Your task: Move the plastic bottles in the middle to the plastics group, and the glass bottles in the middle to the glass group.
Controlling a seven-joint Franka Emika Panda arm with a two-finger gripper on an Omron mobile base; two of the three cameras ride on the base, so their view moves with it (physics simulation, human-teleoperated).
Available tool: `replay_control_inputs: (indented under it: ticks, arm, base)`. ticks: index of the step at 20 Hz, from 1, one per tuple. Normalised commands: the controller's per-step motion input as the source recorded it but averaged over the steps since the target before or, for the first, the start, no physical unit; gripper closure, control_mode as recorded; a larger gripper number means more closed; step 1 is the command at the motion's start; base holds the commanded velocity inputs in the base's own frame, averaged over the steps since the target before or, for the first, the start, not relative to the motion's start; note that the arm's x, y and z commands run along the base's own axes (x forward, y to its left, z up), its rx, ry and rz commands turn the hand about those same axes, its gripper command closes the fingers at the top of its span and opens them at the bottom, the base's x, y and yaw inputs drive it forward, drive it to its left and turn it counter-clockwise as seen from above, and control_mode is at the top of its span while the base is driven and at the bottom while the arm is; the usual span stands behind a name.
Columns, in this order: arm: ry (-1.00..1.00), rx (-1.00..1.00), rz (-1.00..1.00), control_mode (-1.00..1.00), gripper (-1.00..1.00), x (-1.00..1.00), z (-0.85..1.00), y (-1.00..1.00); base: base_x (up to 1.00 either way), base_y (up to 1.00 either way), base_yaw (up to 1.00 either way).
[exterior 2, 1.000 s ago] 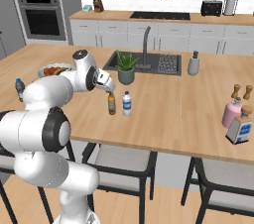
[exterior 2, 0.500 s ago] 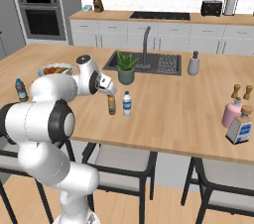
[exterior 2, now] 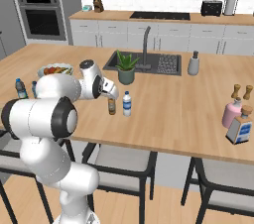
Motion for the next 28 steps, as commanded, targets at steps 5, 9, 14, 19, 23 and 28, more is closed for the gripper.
replay_control_inputs:
  ticks: [5, 9, 14, 19, 23, 28]
  arm:
    - [0.0, 0.0, 0.0, -1.0, -1.0, 0.24, -0.08, -0.09]
    - [0.0, 0.0, 0.0, -1.0, -1.0, 0.27, -0.21, 0.0]
    - [0.01, 0.0, 0.0, -1.0, -1.0, 0.13, -0.27, 0.0]
    - [0.01, 0.0, 0.0, -1.0, -1.0, 0.2, -0.27, 0.0]
    - [0.0, 0.0, 0.0, -1.0, -1.0, 0.19, -0.08, 0.0]
    - [0.0, 0.0, 0.0, -1.0, -1.0, 0.18, 0.0, 0.0]
  base:
    - [0.0, 0.0, 0.0]
    - [0.0, 0.0, 0.0]
    - [0.0, 0.0, 0.0]
    - [0.0, 0.0, 0.0]
    - [0.0, 0.0, 0.0]
    - [0.0, 0.0, 0.0]
